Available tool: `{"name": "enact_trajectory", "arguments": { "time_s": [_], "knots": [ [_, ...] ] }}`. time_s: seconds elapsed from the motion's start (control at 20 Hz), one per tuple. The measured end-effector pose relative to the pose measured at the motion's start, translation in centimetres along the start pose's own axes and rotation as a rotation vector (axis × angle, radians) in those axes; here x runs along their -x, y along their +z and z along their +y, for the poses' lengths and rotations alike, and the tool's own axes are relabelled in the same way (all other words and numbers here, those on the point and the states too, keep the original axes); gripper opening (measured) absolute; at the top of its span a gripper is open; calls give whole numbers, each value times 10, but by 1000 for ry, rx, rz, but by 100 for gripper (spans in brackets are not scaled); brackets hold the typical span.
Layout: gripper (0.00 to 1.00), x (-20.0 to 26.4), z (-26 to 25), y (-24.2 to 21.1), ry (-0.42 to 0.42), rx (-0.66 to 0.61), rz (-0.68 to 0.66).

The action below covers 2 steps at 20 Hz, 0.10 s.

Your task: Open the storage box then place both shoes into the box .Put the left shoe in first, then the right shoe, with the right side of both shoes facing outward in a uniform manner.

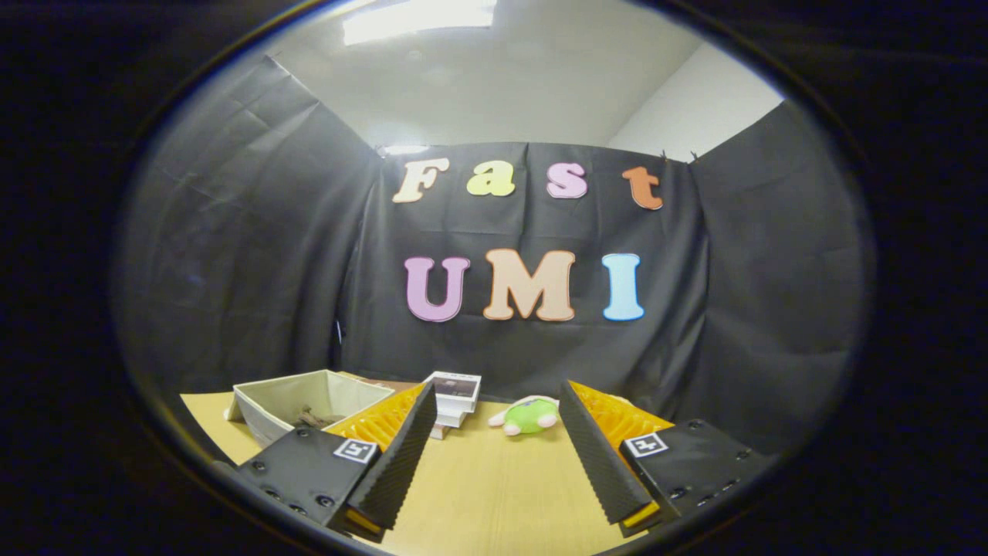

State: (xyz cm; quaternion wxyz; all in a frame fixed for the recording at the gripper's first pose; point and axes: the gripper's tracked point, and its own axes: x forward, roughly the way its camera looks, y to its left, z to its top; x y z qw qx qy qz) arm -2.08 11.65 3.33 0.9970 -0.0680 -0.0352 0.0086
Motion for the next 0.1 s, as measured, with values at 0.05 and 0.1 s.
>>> {"name": "enact_trajectory", "arguments": {
  "time_s": [0.05, 0.1],
  "knots": [
    [99, 3, 2, 2, 14, 1, -8],
    [99, 5, 5, 0, 24, -8, -8]
  ]
}}
